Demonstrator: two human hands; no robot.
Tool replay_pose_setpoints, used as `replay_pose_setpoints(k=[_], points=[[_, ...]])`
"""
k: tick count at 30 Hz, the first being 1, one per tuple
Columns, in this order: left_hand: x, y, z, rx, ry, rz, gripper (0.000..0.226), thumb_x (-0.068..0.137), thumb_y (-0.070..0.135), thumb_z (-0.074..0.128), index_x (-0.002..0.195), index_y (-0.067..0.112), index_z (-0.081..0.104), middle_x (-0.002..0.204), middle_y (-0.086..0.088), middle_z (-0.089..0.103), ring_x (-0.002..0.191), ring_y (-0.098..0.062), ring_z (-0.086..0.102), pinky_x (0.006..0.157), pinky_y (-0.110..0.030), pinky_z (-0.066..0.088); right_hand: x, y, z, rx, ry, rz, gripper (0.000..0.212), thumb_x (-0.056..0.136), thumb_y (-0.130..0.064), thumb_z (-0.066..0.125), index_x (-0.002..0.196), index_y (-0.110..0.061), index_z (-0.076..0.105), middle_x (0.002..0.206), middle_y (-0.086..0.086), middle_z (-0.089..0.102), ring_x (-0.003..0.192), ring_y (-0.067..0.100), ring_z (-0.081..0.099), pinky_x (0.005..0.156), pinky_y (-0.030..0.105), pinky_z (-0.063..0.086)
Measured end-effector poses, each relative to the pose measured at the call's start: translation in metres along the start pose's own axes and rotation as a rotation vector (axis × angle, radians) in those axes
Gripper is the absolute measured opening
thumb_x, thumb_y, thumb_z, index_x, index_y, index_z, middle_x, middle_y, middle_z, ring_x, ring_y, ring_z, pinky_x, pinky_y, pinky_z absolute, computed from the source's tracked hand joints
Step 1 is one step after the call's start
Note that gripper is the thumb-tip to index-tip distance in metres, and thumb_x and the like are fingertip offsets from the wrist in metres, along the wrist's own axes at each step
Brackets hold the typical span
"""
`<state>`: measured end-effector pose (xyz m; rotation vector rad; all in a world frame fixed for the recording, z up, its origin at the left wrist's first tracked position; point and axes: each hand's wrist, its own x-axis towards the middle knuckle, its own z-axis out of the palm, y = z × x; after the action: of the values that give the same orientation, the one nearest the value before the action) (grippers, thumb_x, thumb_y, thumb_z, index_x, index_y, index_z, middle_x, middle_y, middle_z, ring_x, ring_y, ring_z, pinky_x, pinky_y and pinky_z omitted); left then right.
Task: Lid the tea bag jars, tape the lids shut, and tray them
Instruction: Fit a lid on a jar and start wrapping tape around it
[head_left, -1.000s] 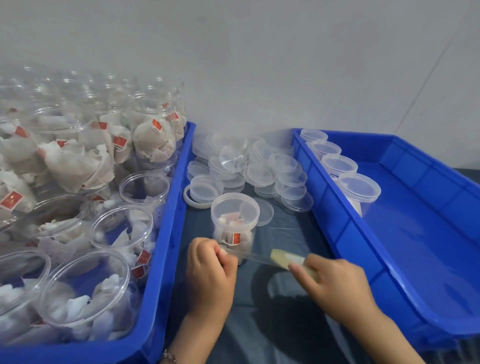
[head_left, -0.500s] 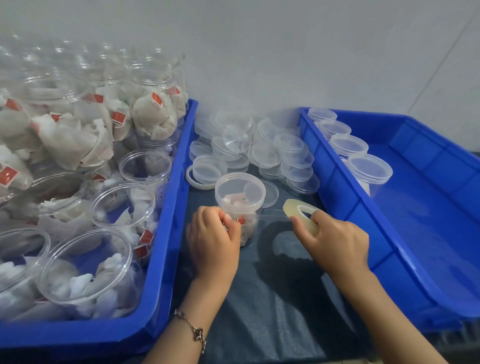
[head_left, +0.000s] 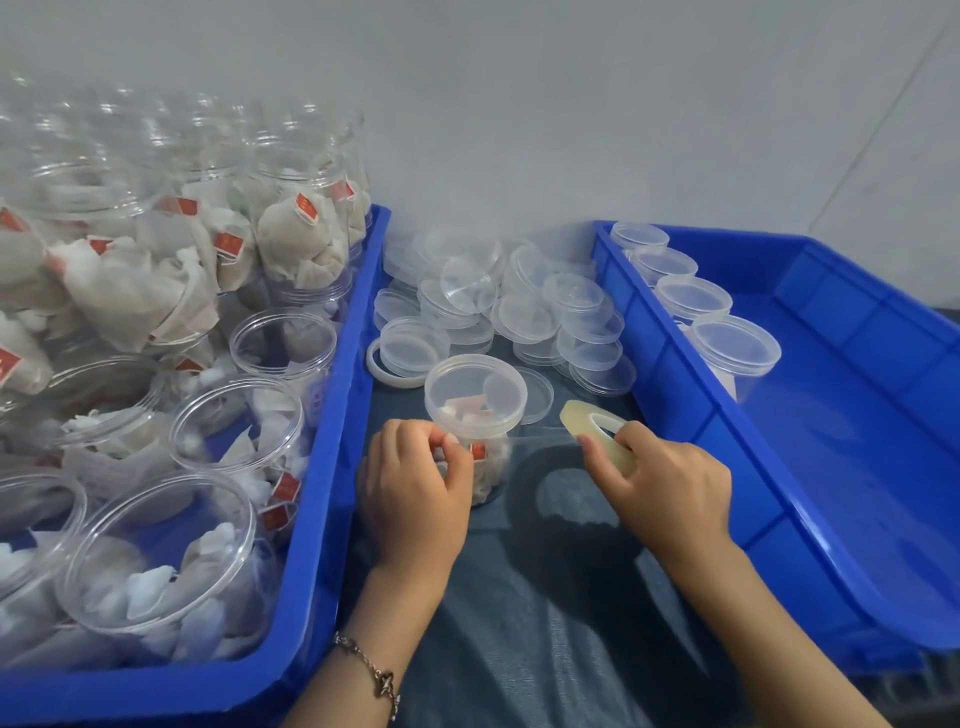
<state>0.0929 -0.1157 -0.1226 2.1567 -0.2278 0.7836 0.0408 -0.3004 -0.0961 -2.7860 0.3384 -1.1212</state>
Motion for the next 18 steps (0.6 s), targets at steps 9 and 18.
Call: replay_pose_setpoints(k=[9, 18], points=[[-0.006, 0.002, -0.007, -0.121, 0.087, -0.018, 0.04, 0.077, 0.003, 0.043, 0.113, -0.008, 0.055, 0.116, -0.023, 0.055, 0.107, -0.036, 0.053, 0.093, -0.045, 0.044, 0.0, 0.0, -0.005, -0.011, -0.009, -0.031, 0.049, 0.078, -0.053, 0.044, 0.054, -0.013, 0.06, 0.034, 0.005, 0.041, 0.03, 0.028, 0.041, 0.04, 0.02, 0.025], [0.018, 0.016, -0.008, 0.088, -0.255, 0.392, 0.036, 0.086, 0.027, 0.056, 0.115, 0.008, 0.067, 0.123, -0.01, 0.063, 0.119, -0.032, 0.055, 0.101, -0.055, 0.038, 0.009, 0.007, -0.013, -0.154, -0.198, -0.11, 0.044, 0.06, -0.054, 0.078, 0.061, -0.013, 0.063, 0.037, 0.006, 0.048, 0.035, 0.031, 0.049, 0.043, 0.022, 0.026]])
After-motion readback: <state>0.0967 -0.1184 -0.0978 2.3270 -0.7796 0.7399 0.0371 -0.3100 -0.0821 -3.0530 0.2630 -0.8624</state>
